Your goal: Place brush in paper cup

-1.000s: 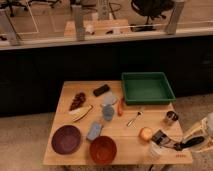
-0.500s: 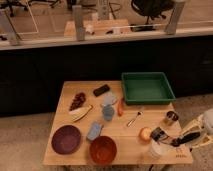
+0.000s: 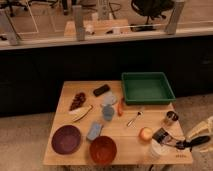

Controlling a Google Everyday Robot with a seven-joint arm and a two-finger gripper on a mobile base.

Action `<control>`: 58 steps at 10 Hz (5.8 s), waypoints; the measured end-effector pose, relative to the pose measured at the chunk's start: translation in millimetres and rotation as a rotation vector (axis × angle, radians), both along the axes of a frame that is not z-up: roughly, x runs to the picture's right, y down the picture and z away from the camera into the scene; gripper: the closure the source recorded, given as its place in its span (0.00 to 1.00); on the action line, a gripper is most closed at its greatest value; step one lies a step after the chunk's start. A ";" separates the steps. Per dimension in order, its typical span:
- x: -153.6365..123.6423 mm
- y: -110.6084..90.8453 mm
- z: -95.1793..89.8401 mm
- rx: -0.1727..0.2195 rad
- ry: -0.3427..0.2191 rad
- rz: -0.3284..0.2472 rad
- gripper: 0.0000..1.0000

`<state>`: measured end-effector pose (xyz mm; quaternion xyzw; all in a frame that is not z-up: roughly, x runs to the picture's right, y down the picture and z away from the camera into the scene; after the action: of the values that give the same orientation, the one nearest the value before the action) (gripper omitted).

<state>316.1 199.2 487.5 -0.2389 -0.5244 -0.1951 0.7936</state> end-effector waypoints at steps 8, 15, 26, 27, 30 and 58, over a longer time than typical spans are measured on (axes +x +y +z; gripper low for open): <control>9.4 19.1 0.9 -0.034 0.005 0.013 0.98; 7.1 27.6 13.0 -0.057 -0.003 0.016 0.98; 8.2 29.7 36.0 -0.085 -0.014 0.029 0.98; 8.7 31.2 39.4 -0.090 -0.012 0.030 0.98; 10.8 37.3 48.1 -0.106 -0.007 0.036 0.98; -42.7 51.2 87.4 -0.229 0.058 -0.129 0.40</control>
<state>273.4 250.4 574.9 -0.3670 -0.5035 -0.1776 0.7617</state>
